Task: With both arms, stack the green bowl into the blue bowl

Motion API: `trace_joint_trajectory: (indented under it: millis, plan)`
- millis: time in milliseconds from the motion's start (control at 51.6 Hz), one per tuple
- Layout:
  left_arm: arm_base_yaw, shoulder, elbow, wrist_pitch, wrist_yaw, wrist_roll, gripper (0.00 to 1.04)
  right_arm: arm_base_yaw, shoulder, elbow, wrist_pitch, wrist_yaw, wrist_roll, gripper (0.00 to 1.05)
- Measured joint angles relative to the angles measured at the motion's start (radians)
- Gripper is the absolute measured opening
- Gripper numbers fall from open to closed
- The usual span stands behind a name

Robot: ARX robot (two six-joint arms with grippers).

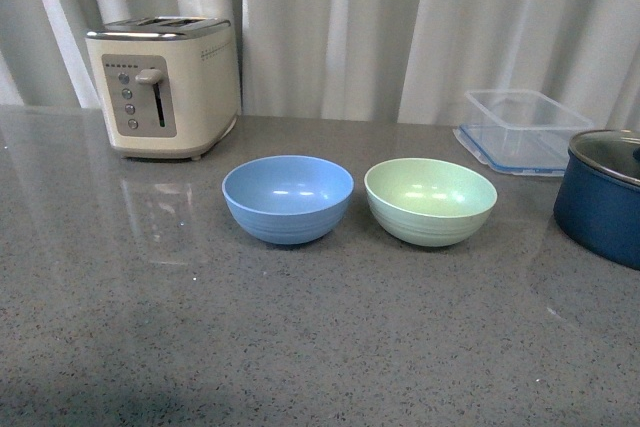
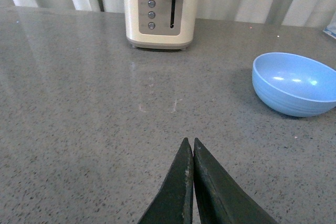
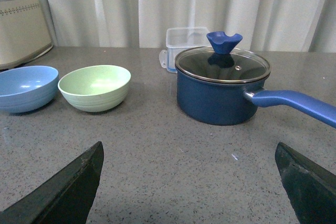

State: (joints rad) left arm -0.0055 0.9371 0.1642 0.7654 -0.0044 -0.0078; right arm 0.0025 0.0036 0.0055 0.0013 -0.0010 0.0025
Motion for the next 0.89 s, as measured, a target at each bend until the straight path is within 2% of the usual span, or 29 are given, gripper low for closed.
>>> trace_joint_trajectory:
  millis: [349,427,892]
  plan:
    - [0.003,-0.262,-0.108,-0.156,0.001,0.0,0.04,0.0,0.0,0.0,0.0,0.0,0.0,0.95]
    - [0.003,-0.272,-0.14,-0.124,0.002,0.0,0.04,0.0,0.0,0.0,0.0,0.0,0.0,0.95]
    - [0.003,-0.528,-0.143,-0.361,0.005,0.0,0.04,0.0,0.0,0.0,0.0,0.0,0.0,0.95]
